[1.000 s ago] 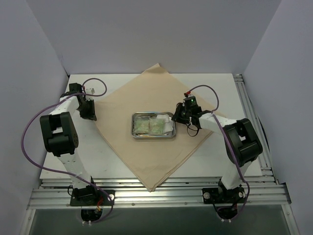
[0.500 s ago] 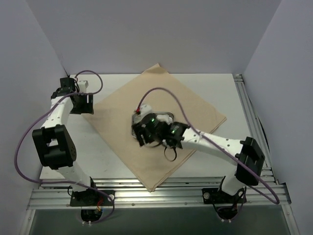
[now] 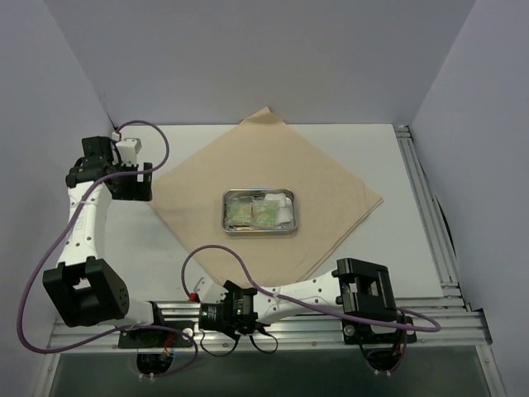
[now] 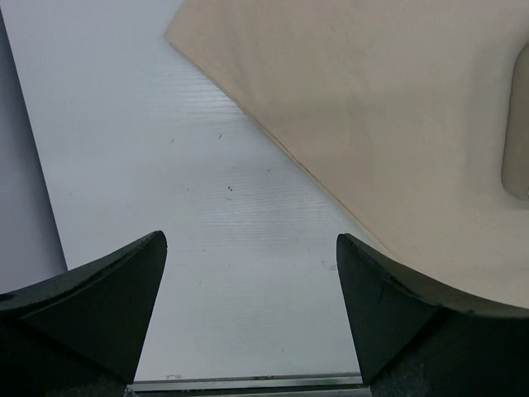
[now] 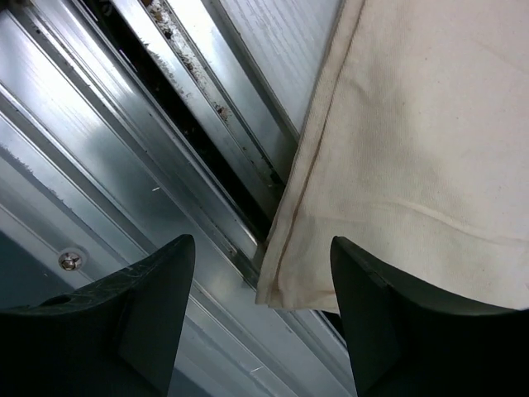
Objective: Prepare the surgical pack
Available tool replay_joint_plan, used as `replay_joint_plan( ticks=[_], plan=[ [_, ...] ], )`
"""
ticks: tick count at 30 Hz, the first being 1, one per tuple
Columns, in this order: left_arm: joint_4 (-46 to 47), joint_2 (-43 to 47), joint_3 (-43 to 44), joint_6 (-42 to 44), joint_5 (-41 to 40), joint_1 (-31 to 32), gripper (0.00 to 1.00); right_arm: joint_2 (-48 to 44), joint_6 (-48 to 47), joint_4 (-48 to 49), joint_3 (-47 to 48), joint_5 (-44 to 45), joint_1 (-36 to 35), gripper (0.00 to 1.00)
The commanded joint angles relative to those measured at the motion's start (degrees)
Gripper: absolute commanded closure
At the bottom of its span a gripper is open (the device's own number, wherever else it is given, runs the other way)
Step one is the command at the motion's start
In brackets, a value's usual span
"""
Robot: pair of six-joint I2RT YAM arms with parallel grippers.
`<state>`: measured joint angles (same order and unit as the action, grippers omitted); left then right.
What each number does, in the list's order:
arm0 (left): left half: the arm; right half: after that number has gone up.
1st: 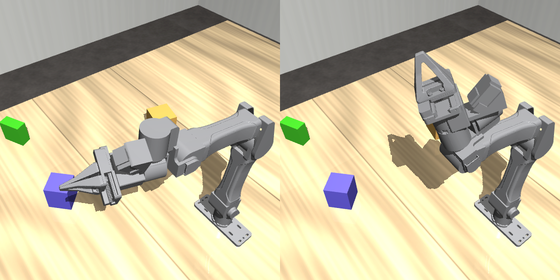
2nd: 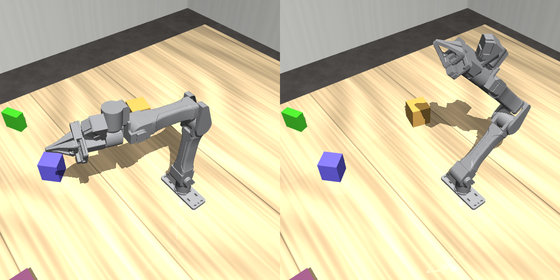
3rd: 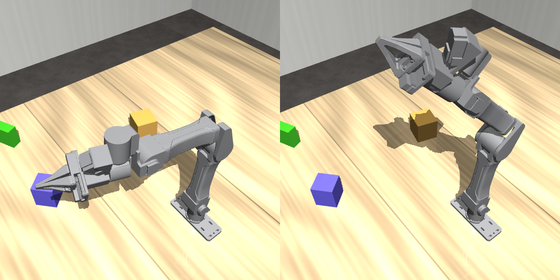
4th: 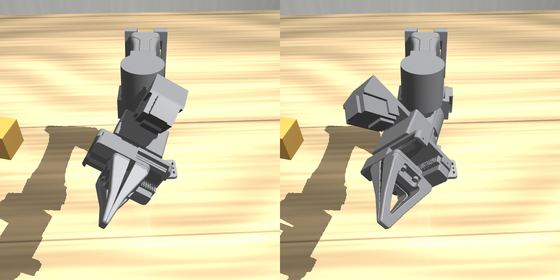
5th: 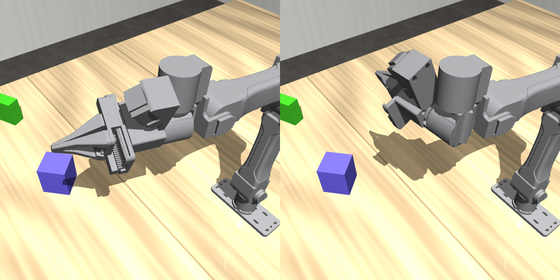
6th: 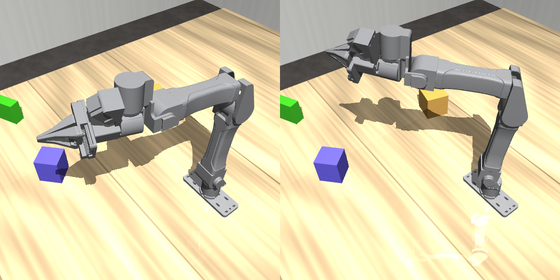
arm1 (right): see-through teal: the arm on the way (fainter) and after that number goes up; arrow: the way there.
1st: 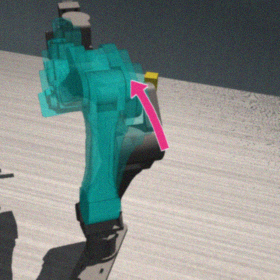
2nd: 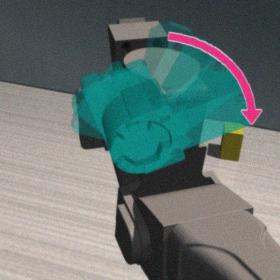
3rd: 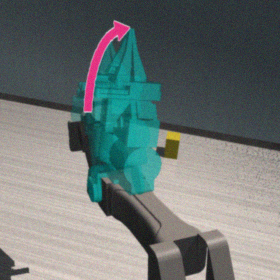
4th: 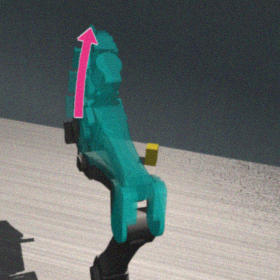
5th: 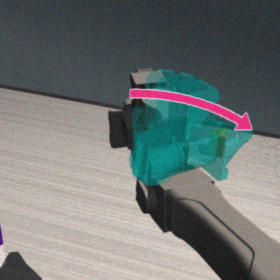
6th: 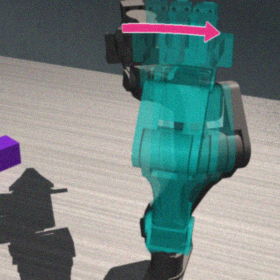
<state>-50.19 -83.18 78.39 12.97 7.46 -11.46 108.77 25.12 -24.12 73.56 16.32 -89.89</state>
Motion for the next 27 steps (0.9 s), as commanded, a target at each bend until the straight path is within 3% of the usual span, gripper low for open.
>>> replay_joint_plan(
  ticks=[1, 10, 17, 22, 27],
  plan=[
    [-2.0, 2.9, -0.7, 1.1, 2.1, -0.4, 0.07, 0.8, 4.1, -4.5, -0.1, 7.3, -0.7, 0.39],
    [-2.0, 2.6, -1.1, 0.4, 3.7, -0.4, 0.07, 4.3, 5.3, -4.4, 0.4, 11.8, 1.1, 0.46],
    [-1.0, 1.7, -1.2, 0.5, 4.2, -0.3, 0.07, 2.0, 6.0, -3.0, -1.3, 12.6, 4.9, 0.55],
    [-0.4, 0.5, -1.2, 0.5, 4.3, -0.4, 0.07, 1.5, 0.5, 2.8, -2.9, 7.9, 3.6, 0.48],
    [0.1, -0.5, -1.7, 0.4, 4.6, -0.4, 0.07, 2.5, -0.8, 2.4, -3.9, 5.8, 2.1, 0.47]
  ],
)
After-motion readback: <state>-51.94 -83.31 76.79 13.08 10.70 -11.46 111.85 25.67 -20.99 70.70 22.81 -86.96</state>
